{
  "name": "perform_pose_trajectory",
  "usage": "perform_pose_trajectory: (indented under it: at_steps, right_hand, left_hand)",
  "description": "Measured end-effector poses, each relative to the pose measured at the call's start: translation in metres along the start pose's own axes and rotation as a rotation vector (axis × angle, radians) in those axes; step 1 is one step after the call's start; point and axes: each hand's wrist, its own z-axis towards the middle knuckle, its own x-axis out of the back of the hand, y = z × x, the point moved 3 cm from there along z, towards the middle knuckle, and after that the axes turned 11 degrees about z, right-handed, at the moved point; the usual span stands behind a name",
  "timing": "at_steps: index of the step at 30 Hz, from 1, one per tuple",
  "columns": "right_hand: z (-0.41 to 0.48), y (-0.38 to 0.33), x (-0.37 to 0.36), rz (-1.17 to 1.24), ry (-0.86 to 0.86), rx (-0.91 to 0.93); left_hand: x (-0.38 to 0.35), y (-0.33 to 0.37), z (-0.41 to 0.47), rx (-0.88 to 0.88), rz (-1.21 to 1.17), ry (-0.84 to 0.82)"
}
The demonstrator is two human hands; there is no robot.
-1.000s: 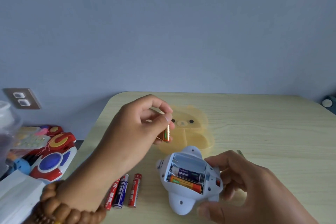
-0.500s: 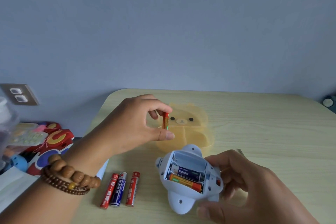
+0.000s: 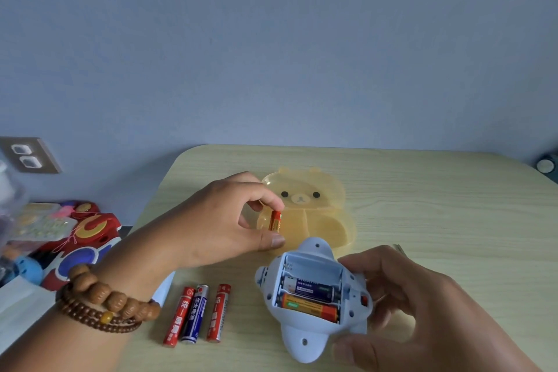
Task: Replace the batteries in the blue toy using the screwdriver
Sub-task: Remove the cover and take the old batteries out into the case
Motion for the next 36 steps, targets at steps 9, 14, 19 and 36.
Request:
perform_pose_trajectory:
  at_steps: [9,14,19,36]
  right_hand:
    - [0.001,-0.002,0.000,0.012,-0.003,0.017]
    - [0.001,-0.006,0.004,0.009,0.000,0.043]
    - [0.002,-0.007,0.005,0.006,0.016,0.037]
    - [0.009,-0.042,-0.030,-0.233,0.265,-0.088]
  left_hand:
    - [0.004,0.003,-0.009,-0.023,0.030,0.018]
    - [0.007,0.008,-0.046,0.055,-0.029,-0.075]
    - [-0.042,-0.005,-0.065,0.012,-0.139,-0.057]
    - [-0.023,0.043,-0.062,-0.145,-0.049,0.097]
